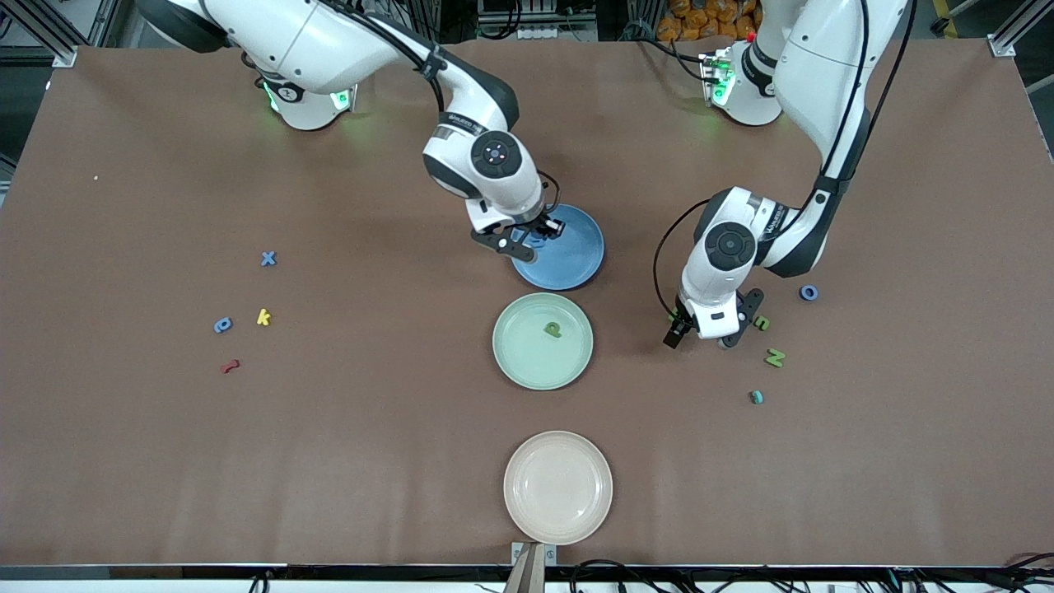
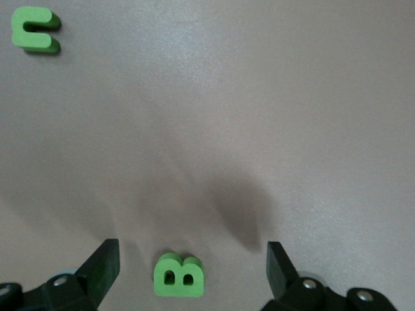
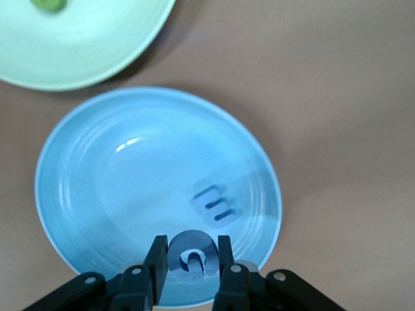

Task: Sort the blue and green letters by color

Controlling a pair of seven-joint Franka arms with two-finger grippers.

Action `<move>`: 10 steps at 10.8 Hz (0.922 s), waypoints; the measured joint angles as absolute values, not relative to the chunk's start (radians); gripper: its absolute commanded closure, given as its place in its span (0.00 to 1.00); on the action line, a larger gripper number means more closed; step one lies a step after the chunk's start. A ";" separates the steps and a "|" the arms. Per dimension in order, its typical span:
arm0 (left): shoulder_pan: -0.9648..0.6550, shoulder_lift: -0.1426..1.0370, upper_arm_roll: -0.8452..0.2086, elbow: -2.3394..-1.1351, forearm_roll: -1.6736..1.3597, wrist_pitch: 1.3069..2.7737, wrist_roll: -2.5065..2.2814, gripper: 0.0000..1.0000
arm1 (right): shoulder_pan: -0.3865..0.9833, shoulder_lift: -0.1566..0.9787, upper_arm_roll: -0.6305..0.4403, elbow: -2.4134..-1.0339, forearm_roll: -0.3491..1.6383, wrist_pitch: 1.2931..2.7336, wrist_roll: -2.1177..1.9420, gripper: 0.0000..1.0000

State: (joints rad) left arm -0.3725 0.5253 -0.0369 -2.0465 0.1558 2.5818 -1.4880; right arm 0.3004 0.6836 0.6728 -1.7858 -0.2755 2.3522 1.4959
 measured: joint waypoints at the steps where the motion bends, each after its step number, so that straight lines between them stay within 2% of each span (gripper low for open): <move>1: -0.372 0.525 -0.039 -2.044 0.156 2.585 -1.486 0.00 | 0.331 0.696 0.652 -1.774 -0.276 2.354 1.506 0.00; 6: -0.373 0.530 -0.063 -2.047 0.156 2.606 -1.486 0.00 | 0.311 0.707 0.617 -1.733 -0.276 2.318 1.517 0.00; 8: -0.372 0.532 -0.064 -2.048 0.156 2.607 -1.483 0.00 | 0.256 0.667 0.617 -1.721 -0.277 2.232 1.465 0.00; 10: -0.372 0.534 -0.064 -2.049 0.156 2.608 -1.478 0.00 | 0.166 0.588 0.616 -1.720 -0.277 2.083 1.316 0.00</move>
State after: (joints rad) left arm -0.3722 0.5342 -0.0638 -2.0492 0.1558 2.6077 -1.4776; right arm 0.1662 0.5881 0.6162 -1.7205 -0.2770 2.0834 1.3156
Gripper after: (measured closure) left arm 0.000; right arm 0.000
